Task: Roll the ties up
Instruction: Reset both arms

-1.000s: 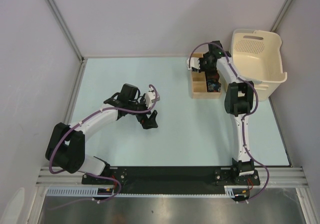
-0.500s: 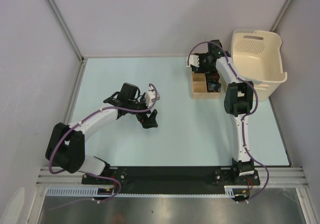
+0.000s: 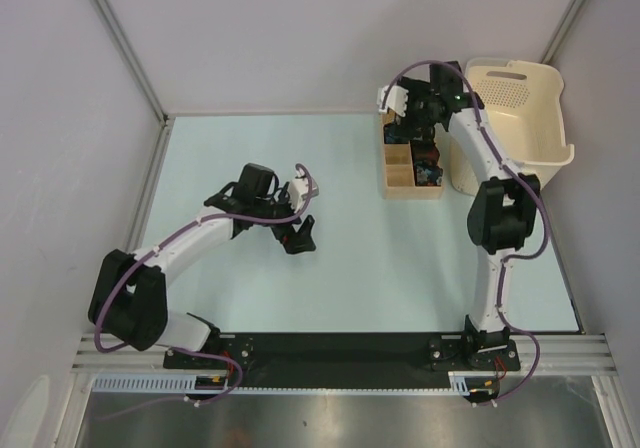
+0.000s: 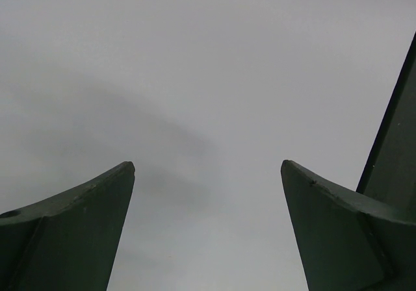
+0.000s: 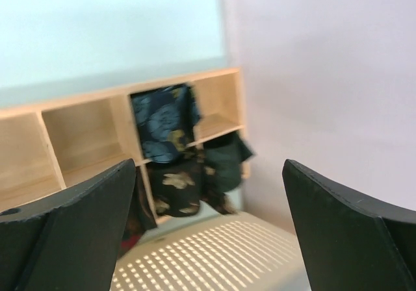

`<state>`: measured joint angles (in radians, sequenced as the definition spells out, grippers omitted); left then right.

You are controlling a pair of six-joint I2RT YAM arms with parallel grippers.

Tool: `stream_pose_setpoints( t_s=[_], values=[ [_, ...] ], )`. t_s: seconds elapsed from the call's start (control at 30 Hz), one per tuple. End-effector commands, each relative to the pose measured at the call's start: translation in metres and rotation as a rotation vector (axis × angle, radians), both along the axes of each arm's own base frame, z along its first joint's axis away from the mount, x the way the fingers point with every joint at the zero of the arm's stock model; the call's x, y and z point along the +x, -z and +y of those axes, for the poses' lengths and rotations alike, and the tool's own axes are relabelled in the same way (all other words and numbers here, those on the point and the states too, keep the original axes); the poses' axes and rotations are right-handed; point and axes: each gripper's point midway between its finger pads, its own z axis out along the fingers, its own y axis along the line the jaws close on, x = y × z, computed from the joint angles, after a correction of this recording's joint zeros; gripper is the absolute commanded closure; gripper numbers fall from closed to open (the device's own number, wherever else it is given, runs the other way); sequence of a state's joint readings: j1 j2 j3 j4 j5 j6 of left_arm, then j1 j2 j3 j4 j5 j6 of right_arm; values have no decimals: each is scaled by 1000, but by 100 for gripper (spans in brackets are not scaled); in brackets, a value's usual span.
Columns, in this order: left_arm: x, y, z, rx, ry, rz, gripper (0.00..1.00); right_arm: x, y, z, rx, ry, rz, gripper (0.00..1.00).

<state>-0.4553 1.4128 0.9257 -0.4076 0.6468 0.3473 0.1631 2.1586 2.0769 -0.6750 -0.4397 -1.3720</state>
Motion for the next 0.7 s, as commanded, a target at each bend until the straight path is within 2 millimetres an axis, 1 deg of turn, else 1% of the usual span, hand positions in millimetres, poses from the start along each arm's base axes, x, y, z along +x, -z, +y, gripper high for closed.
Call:
stream_pose_setpoints(
  t_s=[0.0,0.03,0.07,0.1,0.13,0.17,0.2,0.23,0.27,0.3,0.33,0.37,0.4,0.43,0.47,0.5,0.53,0.57,0.6,0.63,0.67],
  values=[
    [9,-27,5,-29,-63,-70,1,-14,-106,17,182,42,-183,0],
    [11,-29,6,-27,-73,-80,0,-18,-113,19,228,76,-165,0],
    [14,-34,7,-27,-90,-94,0,-25,-130,20,266,102,-178,0],
    [20,-38,12,-21,-120,-110,0,-25,-136,15,291,148,-180,0],
    [24,-43,16,-18,-144,-122,1,-30,-139,15,356,209,-136,0],
    [28,-47,18,-16,-164,-128,1,-37,-152,13,395,243,-134,0],
    [34,-48,26,-8,-194,-130,0,-41,-145,7,409,301,-101,0],
    [42,-55,30,-6,-220,-146,0,-48,-145,6,475,371,-45,0],
    [44,-56,35,-1,-239,-132,0,-57,-149,2,508,417,-23,0],
    [51,-58,44,3,-271,-128,0,-63,-144,-6,533,499,12,0],
    [59,-66,50,5,-302,-140,0,-71,-126,-9,547,553,80,0],
    [62,-66,55,5,-333,-113,0,-81,-116,-13,606,636,157,0],
    [69,-68,66,2,-376,-102,0,-96,-124,-18,649,672,173,0],
    [73,-73,70,-6,-399,-99,1,-109,-92,-21,647,732,257,0],
    [76,-70,74,-1,-420,-76,0,-121,-86,-21,698,778,315,0],
    [76,-67,81,12,-440,-57,0,-137,-86,-27,716,801,324,0],
    [78,-65,85,27,-459,-54,1,-147,-79,-31,731,830,348,0],
    [80,-62,92,54,-484,-60,1,-165,-46,-32,709,863,429,0],
    [80,-60,96,70,-498,-64,0,-178,-50,-39,742,888,432,0],
    [79,-55,99,87,-510,-61,1,-187,-41,-43,746,913,452,0],
    [78,-53,101,96,-517,-60,0,-205,-12,-46,728,943,525,0]
  ],
)
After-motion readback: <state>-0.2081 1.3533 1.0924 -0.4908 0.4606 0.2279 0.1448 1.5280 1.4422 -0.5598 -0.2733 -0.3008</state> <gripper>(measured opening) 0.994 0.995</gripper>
